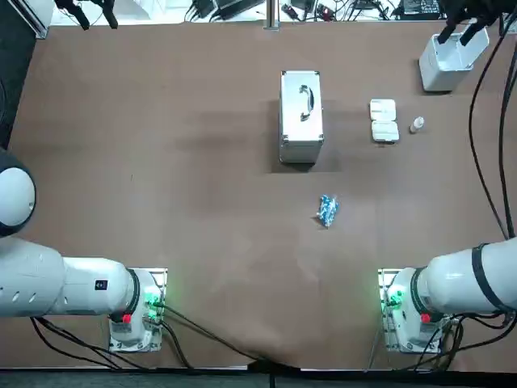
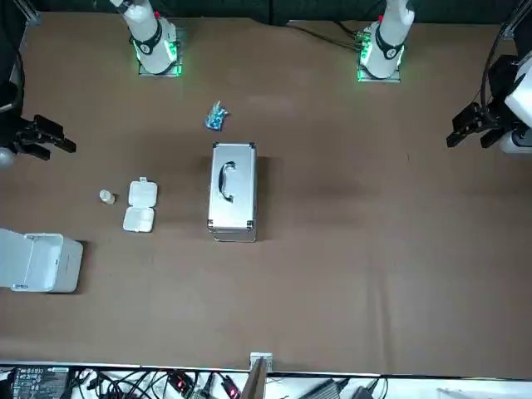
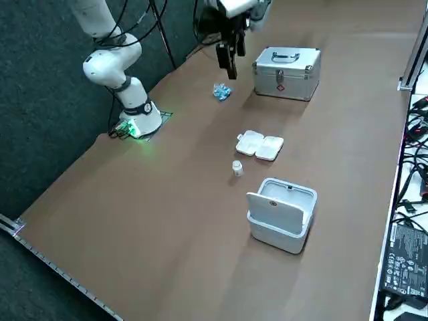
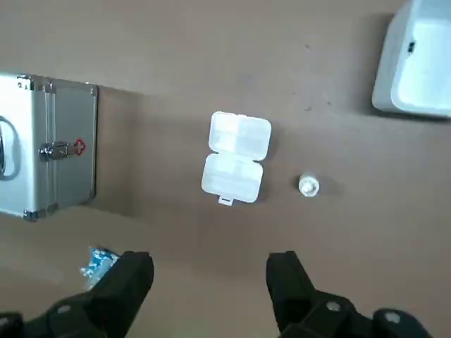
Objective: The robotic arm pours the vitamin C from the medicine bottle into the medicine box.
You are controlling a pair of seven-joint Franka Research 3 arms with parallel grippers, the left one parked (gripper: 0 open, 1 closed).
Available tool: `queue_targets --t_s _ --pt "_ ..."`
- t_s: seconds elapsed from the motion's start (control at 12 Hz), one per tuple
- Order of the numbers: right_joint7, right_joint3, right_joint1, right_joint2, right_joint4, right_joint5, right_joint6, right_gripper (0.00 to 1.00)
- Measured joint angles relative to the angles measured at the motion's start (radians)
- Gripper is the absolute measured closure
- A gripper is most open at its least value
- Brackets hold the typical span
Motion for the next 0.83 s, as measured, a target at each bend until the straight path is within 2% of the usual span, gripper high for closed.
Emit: queue_targets --t_s 0.5,0.83 --pt "-0.305 -0.001 -0.070 0.018 -0.068 0.139 0.099 0.00" --pt "-0.588 -0.001 -0.104 0.015 -0.149 0.255 0.195 0.00"
